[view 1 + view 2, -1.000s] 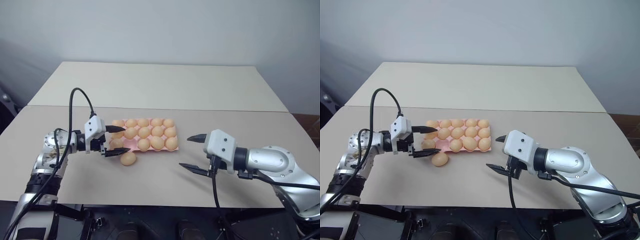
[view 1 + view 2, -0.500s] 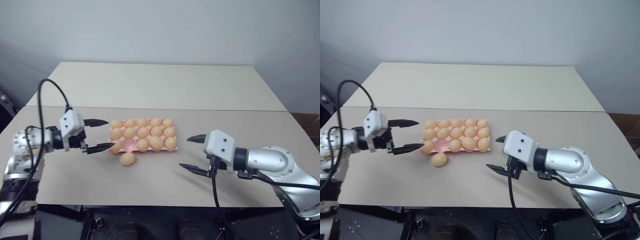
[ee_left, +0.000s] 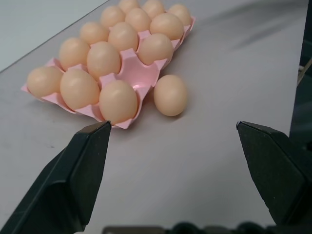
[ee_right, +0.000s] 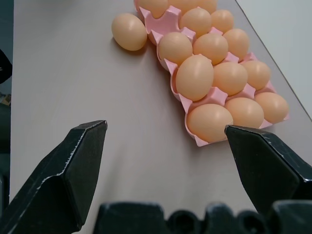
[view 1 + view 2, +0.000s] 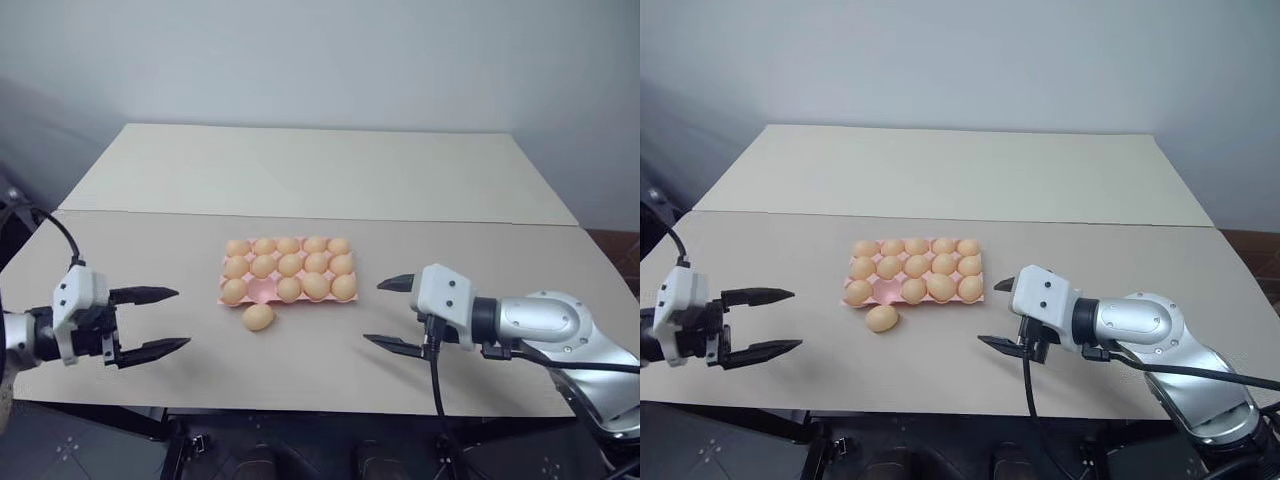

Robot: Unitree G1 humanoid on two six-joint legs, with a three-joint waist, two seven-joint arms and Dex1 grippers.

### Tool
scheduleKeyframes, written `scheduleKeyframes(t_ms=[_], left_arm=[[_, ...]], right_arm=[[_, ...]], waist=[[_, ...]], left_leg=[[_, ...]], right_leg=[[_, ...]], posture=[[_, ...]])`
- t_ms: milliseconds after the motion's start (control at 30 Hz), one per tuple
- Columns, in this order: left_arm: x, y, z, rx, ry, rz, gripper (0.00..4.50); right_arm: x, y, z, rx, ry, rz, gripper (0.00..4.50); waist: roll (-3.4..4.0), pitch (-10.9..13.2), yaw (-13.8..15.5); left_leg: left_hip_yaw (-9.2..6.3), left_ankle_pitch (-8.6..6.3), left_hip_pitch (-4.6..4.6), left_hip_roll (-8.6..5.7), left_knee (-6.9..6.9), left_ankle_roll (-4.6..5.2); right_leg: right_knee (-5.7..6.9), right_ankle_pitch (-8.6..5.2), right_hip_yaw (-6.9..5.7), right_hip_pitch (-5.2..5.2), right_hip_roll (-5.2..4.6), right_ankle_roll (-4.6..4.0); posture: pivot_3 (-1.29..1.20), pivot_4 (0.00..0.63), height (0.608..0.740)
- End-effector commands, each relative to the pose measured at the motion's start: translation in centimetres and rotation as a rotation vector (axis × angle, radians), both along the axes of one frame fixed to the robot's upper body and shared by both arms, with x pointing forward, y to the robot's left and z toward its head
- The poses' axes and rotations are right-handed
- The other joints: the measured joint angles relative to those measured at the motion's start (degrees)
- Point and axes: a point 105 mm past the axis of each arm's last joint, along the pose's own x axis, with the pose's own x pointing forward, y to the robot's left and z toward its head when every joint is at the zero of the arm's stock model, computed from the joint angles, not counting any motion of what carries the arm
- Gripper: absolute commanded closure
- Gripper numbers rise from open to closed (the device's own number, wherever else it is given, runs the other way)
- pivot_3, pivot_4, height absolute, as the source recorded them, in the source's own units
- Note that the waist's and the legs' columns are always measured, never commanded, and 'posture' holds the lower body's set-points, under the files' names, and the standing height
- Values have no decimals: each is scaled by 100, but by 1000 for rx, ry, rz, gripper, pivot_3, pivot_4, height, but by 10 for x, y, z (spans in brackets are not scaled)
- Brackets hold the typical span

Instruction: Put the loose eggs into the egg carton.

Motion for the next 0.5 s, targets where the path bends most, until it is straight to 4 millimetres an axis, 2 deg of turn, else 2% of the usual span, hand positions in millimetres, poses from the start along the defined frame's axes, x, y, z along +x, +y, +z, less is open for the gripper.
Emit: scheduleKeyframes(t_ms=[33, 167, 267, 500], left_arm=[[1, -13, -9, 8, -37, 22, 28], [12, -27, -15, 12, -82, 79, 28], [8, -41, -25, 28, -69, 43, 28], [13, -54, -40, 49, -33, 22, 28]], right_arm=[[1, 2, 10, 9, -59, 11, 0], [2, 1, 8, 1, -65, -3, 0], [1, 1, 6, -5, -67, -11, 0], [3, 2, 8, -1, -81, -23, 0]], waist=[[0, 0, 6], [-3, -2, 16], [-3, -2, 11], [-3, -2, -9]], left_leg=[[0, 0, 0, 0, 0, 0], [-1, 0, 2, -1, 0, 0], [-1, 0, 2, -1, 0, 0], [-1, -1, 5, -1, 0, 1]], right_leg=[[0, 0, 0, 0, 0, 0], [3, 0, 0, 3, 0, 0], [1, 0, 0, 2, 0, 0], [3, 0, 3, 3, 1, -1]], posture=[[0, 150, 740], [0, 150, 740], [0, 150, 740], [0, 150, 740]])
